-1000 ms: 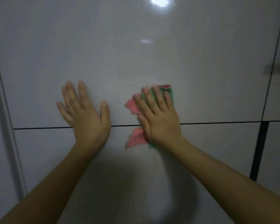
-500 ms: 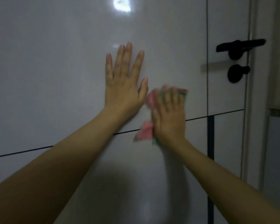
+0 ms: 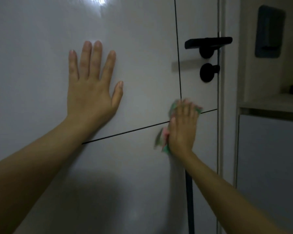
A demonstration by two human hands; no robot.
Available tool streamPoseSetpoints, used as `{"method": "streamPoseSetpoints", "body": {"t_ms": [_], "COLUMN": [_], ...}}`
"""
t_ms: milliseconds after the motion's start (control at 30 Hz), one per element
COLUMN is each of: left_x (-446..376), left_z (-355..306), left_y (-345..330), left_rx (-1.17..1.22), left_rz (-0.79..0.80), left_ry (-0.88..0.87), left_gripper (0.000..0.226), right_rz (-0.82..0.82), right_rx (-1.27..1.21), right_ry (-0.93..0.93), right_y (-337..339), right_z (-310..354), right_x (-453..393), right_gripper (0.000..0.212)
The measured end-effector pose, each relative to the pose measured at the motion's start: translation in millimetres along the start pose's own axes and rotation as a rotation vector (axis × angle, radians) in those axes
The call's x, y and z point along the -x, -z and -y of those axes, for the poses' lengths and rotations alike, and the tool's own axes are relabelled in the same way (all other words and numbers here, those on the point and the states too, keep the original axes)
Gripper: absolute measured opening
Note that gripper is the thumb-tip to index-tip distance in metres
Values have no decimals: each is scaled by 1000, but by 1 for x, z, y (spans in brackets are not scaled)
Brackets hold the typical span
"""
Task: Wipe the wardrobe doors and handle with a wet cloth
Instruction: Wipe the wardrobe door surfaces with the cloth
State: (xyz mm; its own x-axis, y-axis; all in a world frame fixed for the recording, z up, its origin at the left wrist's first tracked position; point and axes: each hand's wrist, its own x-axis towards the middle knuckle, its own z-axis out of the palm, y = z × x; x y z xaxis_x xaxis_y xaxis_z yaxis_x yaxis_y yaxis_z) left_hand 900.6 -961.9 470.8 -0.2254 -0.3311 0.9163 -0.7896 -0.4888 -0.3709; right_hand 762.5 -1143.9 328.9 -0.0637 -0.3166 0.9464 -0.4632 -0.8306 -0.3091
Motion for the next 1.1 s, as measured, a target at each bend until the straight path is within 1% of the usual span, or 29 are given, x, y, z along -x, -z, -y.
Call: {"method": "streamPoseSetpoints", "body": {"t_ms": [67, 133, 167, 200, 267, 300, 333, 367, 400, 433, 467, 533, 567, 600, 633, 700, 733, 800, 833, 867, 933, 1000, 1067, 1100], "left_x": [0, 0, 0, 0, -1, -1, -1, 0, 0, 1, 2, 2, 1, 1, 2, 1, 1, -1, 0, 0, 1, 0, -1, 1], "left_z": [0, 0, 0, -1, -1, 0, 0, 0, 1, 1, 0, 0, 0, 0, 0, -1, -2, -1, -1, -1, -2, -1, 1, 5], "left_y": [1, 1, 0, 0, -1, 0, 0, 1, 1, 0, 1, 1, 1, 1, 1, 0, 0, 0, 0, 0, 0, 1, 6, 12], "left_rx": [11, 13, 10, 7, 10, 11, 11, 15, 17, 20, 25, 32, 33, 27, 19, 13, 17, 22, 29, 30, 35, 67, 152, 195], "left_rz": [1, 3, 4, 2, 3, 7, 10, 9, 7, 6, -2, -9, -7, -5, -3, -13, -20, -30, -38, -45, -48, -49, -48, -52], "left_ry": [4, -9, -9, -7, -1, -5, -9, -8, -6, -3, 0, -6, -8, -3, 7, 4, 1, -1, 13, 20, 16, 4, 2, 10], "left_gripper": [64, 64, 64, 64, 64, 64, 64, 64, 63, 63, 63, 62, 62, 62, 63, 63, 63, 63, 62, 62, 61, 58, 56, 56], "right_rz": [78, 63, 37, 11, -30, -47, -60, -56, -29, 19, 74, 121, 103, 78, 65, 17, -4, -8, -9, -3, 66, 112, 107, 75], "right_rx": [-7, 36, 76, 81, -13, -60, -95, -97, -82, -42, -7, 67, 113, 164, 177, 86, 32, -1, 15, 44, 57, 5, 12, 53], "right_ry": [183, 222, 176, 70, -190, -285, -355, -373, -317, -196, -34, 229, 286, 257, 150, -109, -180, -263, -271, -222, 18, 185, 242, 215], "right_y": [3, 7, 7, 8, 10, 9, 7, 7, 6, 3, 4, 6, 6, 6, 6, 7, 7, 2, 3, 2, -5, -3, 3, 1], "right_z": [-12, -37, -47, -56, -64, -61, -52, -41, -30, -22, -18, -40, -57, -69, -79, -85, -82, -66, -55, -41, -12, 7, 7, 8], "right_x": [13, 2, -4, -12, -22, -20, -15, -6, 7, 24, 37, 37, 25, 12, -1, -16, -15, -2, 8, 23, 60, 79, 60, 40], "right_gripper": [50, 51, 53, 54, 58, 61, 64, 65, 64, 62, 58, 53, 55, 59, 62, 53, 56, 61, 61, 60, 55, 52, 51, 53]}}
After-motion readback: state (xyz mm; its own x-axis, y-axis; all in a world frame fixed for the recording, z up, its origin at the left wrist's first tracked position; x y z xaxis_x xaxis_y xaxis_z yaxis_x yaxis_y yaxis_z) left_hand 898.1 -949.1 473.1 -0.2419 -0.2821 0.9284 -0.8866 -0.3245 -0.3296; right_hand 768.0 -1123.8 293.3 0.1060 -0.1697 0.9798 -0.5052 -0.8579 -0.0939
